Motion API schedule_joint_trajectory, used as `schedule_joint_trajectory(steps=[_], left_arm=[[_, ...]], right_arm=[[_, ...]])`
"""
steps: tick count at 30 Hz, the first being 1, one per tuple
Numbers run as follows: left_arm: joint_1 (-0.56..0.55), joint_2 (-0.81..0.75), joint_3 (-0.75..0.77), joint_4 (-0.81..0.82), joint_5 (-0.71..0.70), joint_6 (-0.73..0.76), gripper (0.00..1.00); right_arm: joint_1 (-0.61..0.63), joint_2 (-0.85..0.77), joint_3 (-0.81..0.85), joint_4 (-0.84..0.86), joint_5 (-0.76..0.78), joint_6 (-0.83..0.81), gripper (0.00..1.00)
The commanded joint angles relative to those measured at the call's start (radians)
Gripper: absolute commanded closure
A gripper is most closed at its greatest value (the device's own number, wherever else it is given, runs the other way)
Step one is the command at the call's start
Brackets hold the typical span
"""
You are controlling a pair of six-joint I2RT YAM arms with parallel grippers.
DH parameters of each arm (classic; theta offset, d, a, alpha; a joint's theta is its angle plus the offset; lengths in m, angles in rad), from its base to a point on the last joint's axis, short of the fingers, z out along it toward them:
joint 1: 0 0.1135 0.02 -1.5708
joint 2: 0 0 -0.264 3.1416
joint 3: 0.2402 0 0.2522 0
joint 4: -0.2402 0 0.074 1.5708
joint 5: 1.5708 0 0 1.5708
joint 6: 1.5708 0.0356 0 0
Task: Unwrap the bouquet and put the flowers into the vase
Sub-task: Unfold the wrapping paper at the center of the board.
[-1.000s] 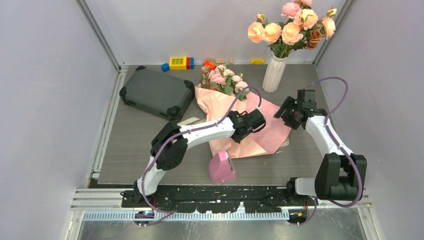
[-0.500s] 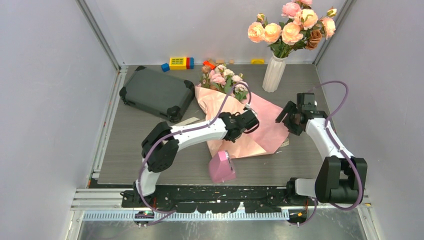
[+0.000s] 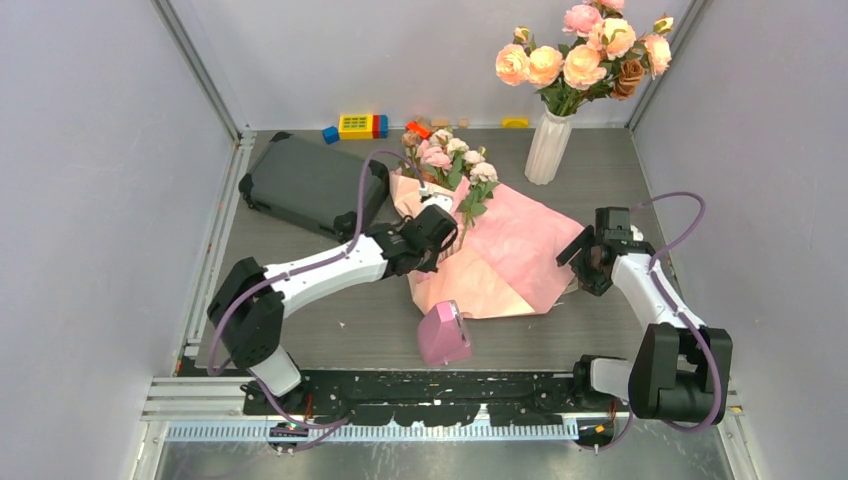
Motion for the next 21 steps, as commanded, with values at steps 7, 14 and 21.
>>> schedule_joint_trajectory(steps=[7,14,21], left_arm=[[0.069,-0.205,-0.217,0.181,0.038,-0.158,1.00],[0.151,-0.294,-0.306,0.191,0.143,-0.184,0.96],[0.232,-0.376,-0.344,0.220,0.310,-0.234,0.51]], right_arm=[[-0.005,0.022,-0.087,0.178,-0.043,0.083,0.28],[-0.005,0.062,-0.132,0.295,-0.149,0.119,0.34],[-0.005,0.053,-0.148,0.322,-0.143,0.134,0.47]])
